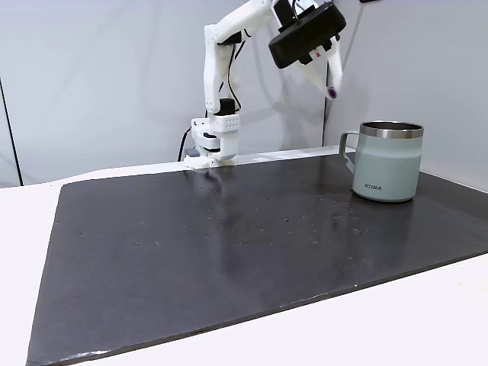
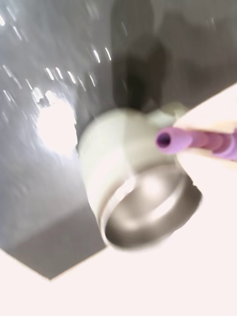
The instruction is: Grasp a pengrip and put it in the cup.
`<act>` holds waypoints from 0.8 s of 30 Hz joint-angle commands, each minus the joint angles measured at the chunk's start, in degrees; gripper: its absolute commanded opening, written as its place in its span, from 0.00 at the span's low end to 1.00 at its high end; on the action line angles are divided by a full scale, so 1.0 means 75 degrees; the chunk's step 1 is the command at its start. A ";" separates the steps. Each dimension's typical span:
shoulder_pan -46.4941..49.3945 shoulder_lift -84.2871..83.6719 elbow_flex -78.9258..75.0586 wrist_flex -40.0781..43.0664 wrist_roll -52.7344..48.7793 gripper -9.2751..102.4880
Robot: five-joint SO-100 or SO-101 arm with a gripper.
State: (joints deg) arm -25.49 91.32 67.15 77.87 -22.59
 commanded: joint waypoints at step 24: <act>-0.1453 -0.1184 -0.1559 -0.1547 0.3949 0.15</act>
State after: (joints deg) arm -36.21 81.83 59.68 65.21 6.50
